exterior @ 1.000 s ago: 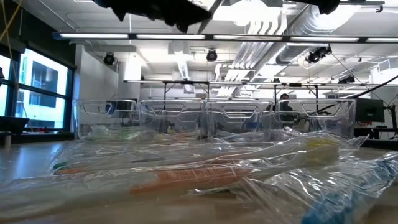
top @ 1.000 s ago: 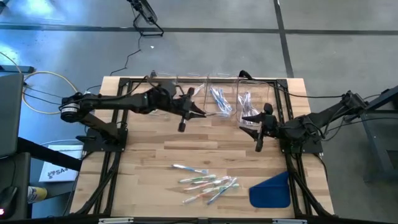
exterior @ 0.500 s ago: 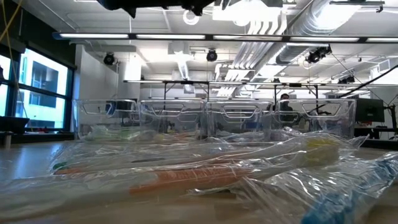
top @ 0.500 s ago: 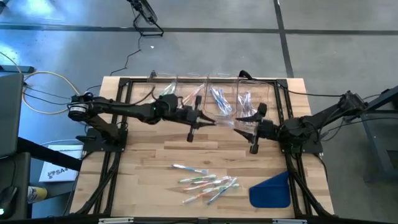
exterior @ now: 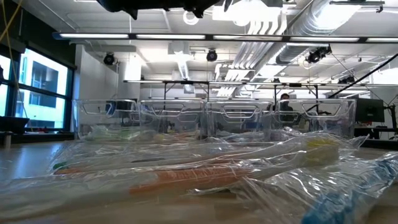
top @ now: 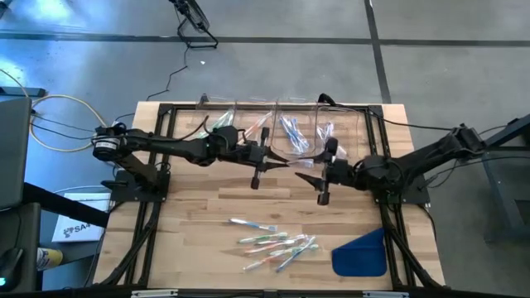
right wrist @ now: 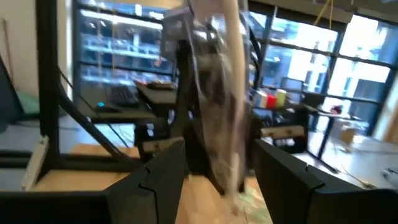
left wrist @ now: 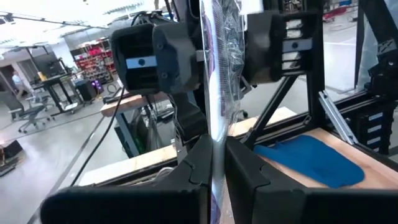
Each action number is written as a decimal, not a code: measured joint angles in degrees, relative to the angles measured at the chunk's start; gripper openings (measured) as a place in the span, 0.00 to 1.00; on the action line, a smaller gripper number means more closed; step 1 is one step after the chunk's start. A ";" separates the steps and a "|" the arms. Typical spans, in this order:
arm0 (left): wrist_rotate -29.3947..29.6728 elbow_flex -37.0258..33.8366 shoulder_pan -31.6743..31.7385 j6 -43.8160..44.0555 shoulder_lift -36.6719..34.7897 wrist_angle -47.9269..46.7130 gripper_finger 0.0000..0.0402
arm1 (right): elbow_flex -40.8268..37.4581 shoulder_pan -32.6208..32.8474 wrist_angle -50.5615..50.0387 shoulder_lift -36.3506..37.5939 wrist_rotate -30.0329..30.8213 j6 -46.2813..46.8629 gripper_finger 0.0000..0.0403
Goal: Pick & Place Toothbrushes
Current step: Put the violet toothbrush into the right transparent bin
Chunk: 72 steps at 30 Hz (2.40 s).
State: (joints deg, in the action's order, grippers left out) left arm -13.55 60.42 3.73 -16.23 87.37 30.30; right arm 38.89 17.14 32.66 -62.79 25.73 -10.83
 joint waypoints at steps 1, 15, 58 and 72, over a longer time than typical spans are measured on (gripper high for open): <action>0.10 0.00 0.00 0.00 0.00 -0.18 0.04 | 0.00 -0.34 1.41 -0.57 -0.92 0.00 0.45; 0.93 0.02 0.00 0.00 0.00 -0.45 0.05 | 0.00 -2.29 9.65 -5.08 -2.28 0.01 0.28; 1.29 0.09 4.74 -16.58 -10.18 -19.69 0.35 | 0.00 -4.17 -22.88 12.05 24.29 13.56 0.03; 0.43 0.09 4.90 -16.52 -13.07 -24.68 0.35 | 0.00 -34.35 -53.21 12.33 6.31 40.62 0.03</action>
State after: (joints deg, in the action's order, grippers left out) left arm -13.13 60.51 8.62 -32.75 74.30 5.62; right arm 38.89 -17.21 -20.55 -50.46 32.03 29.79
